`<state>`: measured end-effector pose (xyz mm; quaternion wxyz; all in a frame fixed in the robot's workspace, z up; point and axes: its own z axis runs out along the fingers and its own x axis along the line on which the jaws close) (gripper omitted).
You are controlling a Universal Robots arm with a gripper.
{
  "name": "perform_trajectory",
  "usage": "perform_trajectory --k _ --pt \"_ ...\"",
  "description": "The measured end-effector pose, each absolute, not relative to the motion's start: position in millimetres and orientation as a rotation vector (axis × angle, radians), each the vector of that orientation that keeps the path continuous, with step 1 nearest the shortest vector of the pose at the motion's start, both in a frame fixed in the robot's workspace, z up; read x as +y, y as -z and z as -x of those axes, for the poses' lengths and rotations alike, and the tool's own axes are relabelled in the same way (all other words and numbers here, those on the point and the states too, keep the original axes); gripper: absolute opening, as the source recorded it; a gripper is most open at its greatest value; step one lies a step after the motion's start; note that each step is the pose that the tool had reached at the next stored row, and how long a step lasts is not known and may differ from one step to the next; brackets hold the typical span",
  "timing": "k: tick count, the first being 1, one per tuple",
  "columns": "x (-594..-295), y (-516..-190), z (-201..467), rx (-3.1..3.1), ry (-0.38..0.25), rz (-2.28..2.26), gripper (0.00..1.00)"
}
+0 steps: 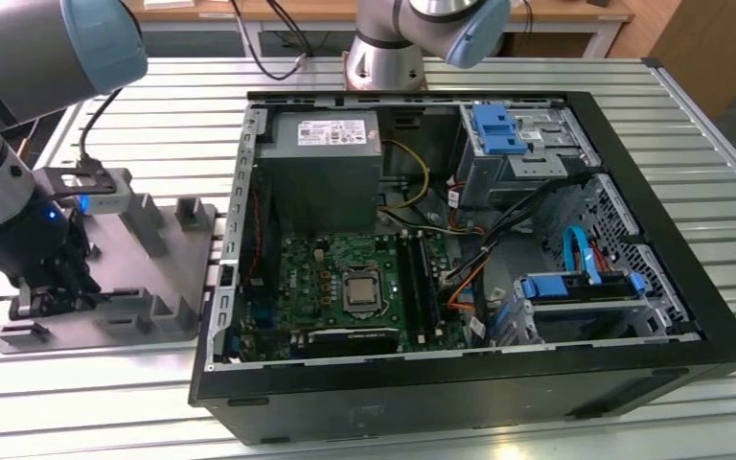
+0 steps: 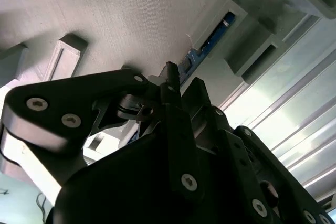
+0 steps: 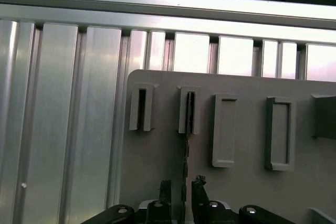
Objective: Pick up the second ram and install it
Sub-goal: 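Pick up the second ram and move it above second insertion slot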
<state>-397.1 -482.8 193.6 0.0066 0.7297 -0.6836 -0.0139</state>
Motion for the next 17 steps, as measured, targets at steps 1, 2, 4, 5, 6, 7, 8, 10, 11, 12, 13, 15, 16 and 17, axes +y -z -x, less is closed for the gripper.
perform_trajectory --k 1,2,4,5,6,7,8,10,11,12,13,15,16,17 --pt "-482.8 -193.5 397.2 -2.139 0.043 -2.282 0.30" --pt "-482.8 -193.5 397.2 -2.139 0.043 -2.282 0.30" --pt "-482.8 -193.4 397.2 -2.139 0.043 -2.282 0.30" --pt "-482.8 -193.4 397.2 -2.139 0.043 -2.282 0.30" --pt "-482.8 -193.4 397.2 -2.139 0.043 -2.282 0.30" --pt "-482.8 -193.4 397.2 -2.139 0.043 -2.282 0.28" --pt "-482.8 -193.4 397.2 -2.139 0.043 -2.282 0.22" --pt "-482.8 -193.4 397.2 -2.139 0.043 -2.282 0.16" --pt "-482.8 -193.4 397.2 -2.139 0.043 -2.282 0.14" --pt "-482.8 -193.4 397.2 -2.140 0.043 -2.282 0.14" --pt "-482.8 -193.4 397.2 -2.140 0.043 -2.282 0.14" --pt "-482.8 -193.4 397.2 -2.140 0.043 -2.282 0.14" --pt "-482.8 -193.4 397.2 -2.140 0.043 -2.282 0.14" --pt "-482.8 -193.4 397.2 -2.140 0.043 -2.282 0.14"
